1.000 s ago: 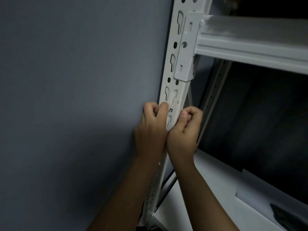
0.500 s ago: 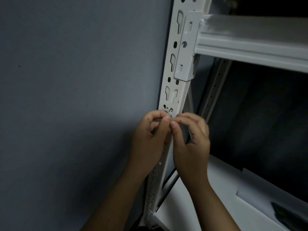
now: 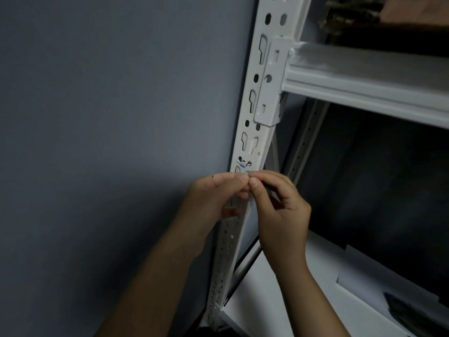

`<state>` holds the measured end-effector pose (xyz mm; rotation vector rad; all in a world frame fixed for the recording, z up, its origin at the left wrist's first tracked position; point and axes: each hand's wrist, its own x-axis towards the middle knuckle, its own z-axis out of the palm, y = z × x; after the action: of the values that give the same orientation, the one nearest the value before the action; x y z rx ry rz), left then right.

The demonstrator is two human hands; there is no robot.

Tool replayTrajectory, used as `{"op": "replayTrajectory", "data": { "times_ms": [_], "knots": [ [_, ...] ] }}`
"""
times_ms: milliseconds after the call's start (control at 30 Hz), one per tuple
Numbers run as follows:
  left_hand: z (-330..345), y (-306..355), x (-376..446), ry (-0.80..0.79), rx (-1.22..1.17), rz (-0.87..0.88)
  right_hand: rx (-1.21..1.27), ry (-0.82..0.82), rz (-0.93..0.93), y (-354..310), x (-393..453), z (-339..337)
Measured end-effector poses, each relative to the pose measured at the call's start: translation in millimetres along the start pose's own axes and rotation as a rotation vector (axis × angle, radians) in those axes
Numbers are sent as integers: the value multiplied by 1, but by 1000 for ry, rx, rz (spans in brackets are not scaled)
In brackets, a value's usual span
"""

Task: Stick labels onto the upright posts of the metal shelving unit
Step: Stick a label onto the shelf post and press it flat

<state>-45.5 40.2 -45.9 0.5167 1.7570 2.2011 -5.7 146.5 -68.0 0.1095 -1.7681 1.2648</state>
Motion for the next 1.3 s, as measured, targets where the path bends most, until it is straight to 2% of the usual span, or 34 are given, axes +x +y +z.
{"op": "replayTrajectory", "data": {
  "times_ms": [133,233,333,433,567,633,800,900,1067,1300],
  "knots": [
    [-3,2,-1,9,-44,-121,-194,-74,-64,9,3,-1],
    [2,-3,1,115,-8,-62,-237,-108,-14,19,3,5],
    [5,-15,12,314,211,188,-255,-20,63,27,3,7],
    [10,-29,21,460,596,523,-211,148,59,27,9,7],
    [8,-36,28,527,875,761,-80,107,93,24,17,13],
    [5,-38,28,477,943,817,-85,113,98,26,16,15],
    [8,-35,29,443,887,794,-81,140,110,29,16,16],
    [8,-35,30,469,954,856,-80,154,108,29,18,16],
    [7,-36,33,517,1058,832,-84,171,111,31,16,19],
    [14,-38,39,598,1042,811,-115,186,105,23,14,24]
  ]
}}
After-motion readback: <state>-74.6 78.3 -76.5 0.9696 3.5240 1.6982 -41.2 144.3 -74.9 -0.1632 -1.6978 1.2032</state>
